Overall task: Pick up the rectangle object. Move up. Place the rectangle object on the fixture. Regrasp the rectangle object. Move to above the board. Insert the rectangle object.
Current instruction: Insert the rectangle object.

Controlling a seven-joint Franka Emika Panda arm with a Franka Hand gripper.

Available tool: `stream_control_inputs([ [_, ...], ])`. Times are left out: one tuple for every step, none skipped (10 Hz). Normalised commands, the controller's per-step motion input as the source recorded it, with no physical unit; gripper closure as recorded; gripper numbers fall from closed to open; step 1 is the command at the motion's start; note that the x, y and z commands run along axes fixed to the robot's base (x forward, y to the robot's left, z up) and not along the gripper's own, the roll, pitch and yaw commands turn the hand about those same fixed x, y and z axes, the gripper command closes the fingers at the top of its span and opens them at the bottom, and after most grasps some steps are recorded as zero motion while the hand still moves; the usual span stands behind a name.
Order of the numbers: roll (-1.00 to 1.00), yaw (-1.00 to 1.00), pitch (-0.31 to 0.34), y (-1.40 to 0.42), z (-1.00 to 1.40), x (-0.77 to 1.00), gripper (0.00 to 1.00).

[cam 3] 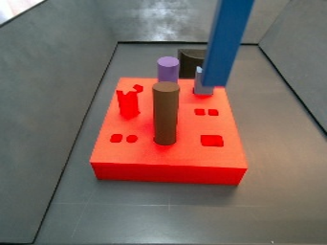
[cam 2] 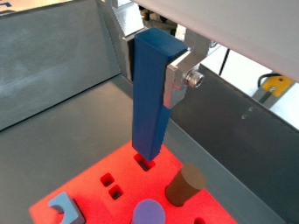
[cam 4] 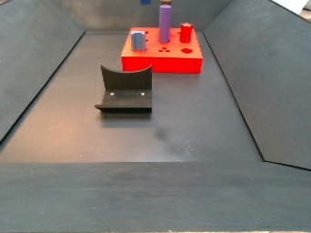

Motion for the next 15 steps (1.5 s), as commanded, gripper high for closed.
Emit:
stream_control_inputs([
  [0.08, -0.12, 0.034, -0.17, -0.27, 0.50, 1.00],
  [0.10, -0.19, 0.057, -0.13, -0.25, 0.52, 1.00],
  [0.11, -0.20, 0.080, -0.09, -0.25, 0.49, 1.00],
  [0.09, -0.16, 0.079, -0.08, -0.25, 0.42, 1.00],
  [0.04, -0.09, 0.071, -0.04, -0.26, 0.33, 1.00],
  [0.00, -0.04, 0.057, -0.03, -0.32, 0.29, 1.00],
  [-0.03, 0.00, 0.014, -0.01, -0.35, 0.20, 1.00],
  [-0.01, 0.00, 0.000, -0.02, -0.40, 0.11, 1.00],
  [0.00, 0.00, 0.000, -0.04, -0.41, 0.01, 1.00],
  [0.08, 0.01, 0.031, -0.07, -0.35, 0.00, 1.00],
  [0.10, 0.00, 0.050, -0.09, -0.33, 0.00, 1.00],
  [0.01, 0.00, 0.001, -0.02, -0.37, 0.00, 1.00],
  [0.00, 0.00, 0.000, 0.00, -0.30, 0.00, 1.00],
  [-0.04, 0.00, 0.000, 0.00, -0.27, 0.00, 1.00],
  [-0.12, 0.00, 0.000, 0.00, -0.15, -0.01, 1.00],
])
